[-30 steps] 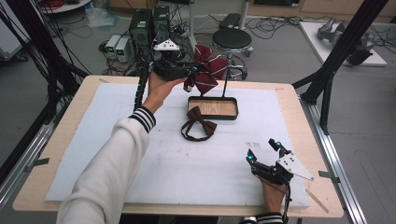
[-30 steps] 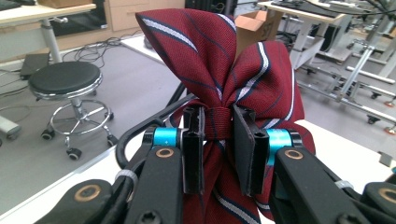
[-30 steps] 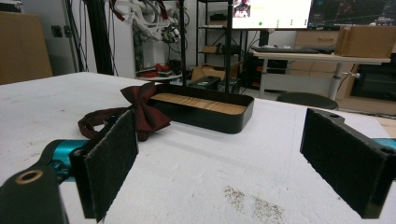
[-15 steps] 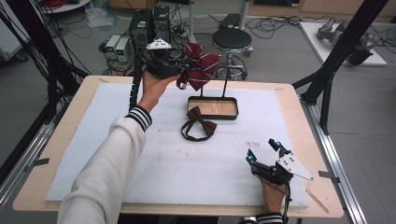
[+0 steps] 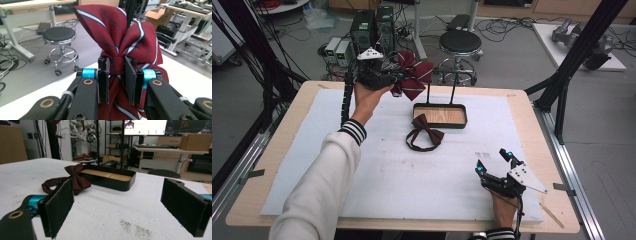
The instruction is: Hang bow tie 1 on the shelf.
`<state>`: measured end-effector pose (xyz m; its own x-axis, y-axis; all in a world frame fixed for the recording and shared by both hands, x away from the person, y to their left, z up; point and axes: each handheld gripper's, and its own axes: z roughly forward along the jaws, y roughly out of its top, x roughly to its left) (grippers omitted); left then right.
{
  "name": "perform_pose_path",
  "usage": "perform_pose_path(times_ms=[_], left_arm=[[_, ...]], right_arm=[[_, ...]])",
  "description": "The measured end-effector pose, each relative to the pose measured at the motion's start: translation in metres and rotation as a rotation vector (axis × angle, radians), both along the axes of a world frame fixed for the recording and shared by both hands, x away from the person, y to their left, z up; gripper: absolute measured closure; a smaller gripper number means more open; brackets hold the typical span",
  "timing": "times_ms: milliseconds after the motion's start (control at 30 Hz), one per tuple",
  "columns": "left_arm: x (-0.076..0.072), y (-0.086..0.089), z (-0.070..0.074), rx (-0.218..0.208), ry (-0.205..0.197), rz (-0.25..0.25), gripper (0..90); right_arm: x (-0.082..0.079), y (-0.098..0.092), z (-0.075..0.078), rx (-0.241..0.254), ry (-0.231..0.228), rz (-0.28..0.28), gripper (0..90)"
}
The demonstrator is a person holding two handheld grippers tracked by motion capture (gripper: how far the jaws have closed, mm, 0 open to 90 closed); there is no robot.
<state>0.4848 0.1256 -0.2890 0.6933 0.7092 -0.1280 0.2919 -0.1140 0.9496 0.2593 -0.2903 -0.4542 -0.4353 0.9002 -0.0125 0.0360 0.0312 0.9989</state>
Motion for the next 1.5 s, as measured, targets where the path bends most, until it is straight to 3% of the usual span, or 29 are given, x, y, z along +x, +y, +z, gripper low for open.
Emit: perform_pose_path(times_ms=[333,567,867,1267,1500], left_arm=[[-0.005,0.019,-0.008,0.027,0.013,0.041,74.5],[-0.008,0.022,-0.013,0.035,0.016,0.048,74.5],[-0.006,0.018,-0.028,0.066,0.025,0.027,74.5],[-0.003,-0.002,-0.048,0.101,0.048,-0.014,74.5],[-0.003,-0.002,-0.05,0.106,0.054,-0.011,74.3]], right_arm=[[0.0,0.001,0.0,0.007,0.017,-0.002,10.6],[0.001,0.001,0.0,-0.003,0.012,-0.002,10.6],[0.001,0.001,0.0,-0.002,0.011,-0.004,10.6],[0.001,0.001,0.0,-0.004,0.013,-0.004,10.6],[0.001,0.001,0.0,-0.002,0.014,-0.003,10.6]])
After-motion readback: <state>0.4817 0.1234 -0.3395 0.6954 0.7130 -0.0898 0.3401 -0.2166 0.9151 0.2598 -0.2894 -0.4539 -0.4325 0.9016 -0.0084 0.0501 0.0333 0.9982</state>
